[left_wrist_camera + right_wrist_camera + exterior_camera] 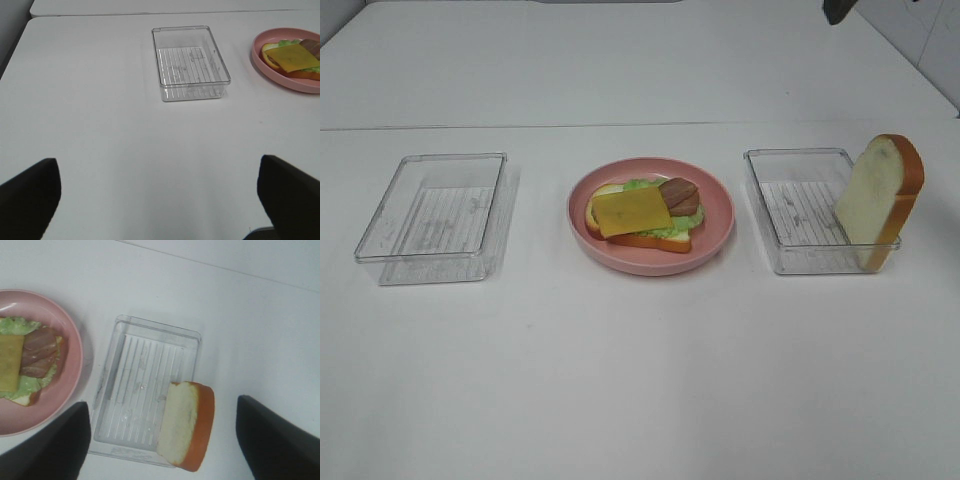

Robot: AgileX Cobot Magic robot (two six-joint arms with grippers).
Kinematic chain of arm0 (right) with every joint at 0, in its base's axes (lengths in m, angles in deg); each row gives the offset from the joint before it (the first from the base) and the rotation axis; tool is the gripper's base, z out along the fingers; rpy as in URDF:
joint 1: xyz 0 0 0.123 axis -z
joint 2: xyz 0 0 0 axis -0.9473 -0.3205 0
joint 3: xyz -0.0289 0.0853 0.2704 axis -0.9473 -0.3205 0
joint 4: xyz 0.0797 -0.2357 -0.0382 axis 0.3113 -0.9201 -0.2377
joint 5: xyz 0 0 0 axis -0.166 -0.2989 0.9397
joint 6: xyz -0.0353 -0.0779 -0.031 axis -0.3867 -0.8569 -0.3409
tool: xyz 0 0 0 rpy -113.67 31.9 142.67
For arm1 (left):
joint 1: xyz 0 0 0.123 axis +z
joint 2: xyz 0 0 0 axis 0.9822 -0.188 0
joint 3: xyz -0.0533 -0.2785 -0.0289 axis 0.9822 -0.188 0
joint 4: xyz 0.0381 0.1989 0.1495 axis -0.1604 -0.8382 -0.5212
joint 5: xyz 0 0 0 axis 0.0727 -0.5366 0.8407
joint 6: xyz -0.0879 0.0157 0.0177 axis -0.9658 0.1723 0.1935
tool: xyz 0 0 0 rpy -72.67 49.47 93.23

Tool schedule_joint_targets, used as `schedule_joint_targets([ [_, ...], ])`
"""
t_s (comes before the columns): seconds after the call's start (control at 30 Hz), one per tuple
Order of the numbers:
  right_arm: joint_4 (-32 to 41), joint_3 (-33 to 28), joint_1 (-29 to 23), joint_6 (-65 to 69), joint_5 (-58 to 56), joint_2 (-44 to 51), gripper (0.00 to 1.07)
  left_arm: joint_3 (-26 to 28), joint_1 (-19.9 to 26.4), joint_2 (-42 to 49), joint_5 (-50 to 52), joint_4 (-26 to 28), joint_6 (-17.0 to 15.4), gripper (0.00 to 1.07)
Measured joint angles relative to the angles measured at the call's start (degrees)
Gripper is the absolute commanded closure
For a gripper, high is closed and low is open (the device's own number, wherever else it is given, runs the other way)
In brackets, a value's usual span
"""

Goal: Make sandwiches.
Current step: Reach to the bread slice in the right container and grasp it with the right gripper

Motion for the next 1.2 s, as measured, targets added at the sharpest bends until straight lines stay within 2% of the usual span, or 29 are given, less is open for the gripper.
schedule_joint_targets([
  [0.13,1.72,0.0,4.13,0.06,-1.32,0.06,0.28,0.0,0.0,0.0,0.0,0.0,0.0,0.06],
  [0.33,2.98,0.0,7.28,0.06,-1.38,0.06,0.28,0.0,0.0,0.0,0.0,0.0,0.0,0.06],
  [0.87,3.38,0.0,7.96,0.06,-1.32,-6.93,0.28,0.0,0.0,0.0,0.0,0.0,0.0,0.06],
  [1.0,2.18,0.0,7.96,0.11,-1.03,-8.88,0.22,0.0,0.0,0.0,0.0,0.0,0.0,0.06],
  [1.2,1.49,0.0,7.96,0.11,-0.69,-10.83,0.21,0.0,0.0,0.0,0.0,0.0,0.0,0.06],
])
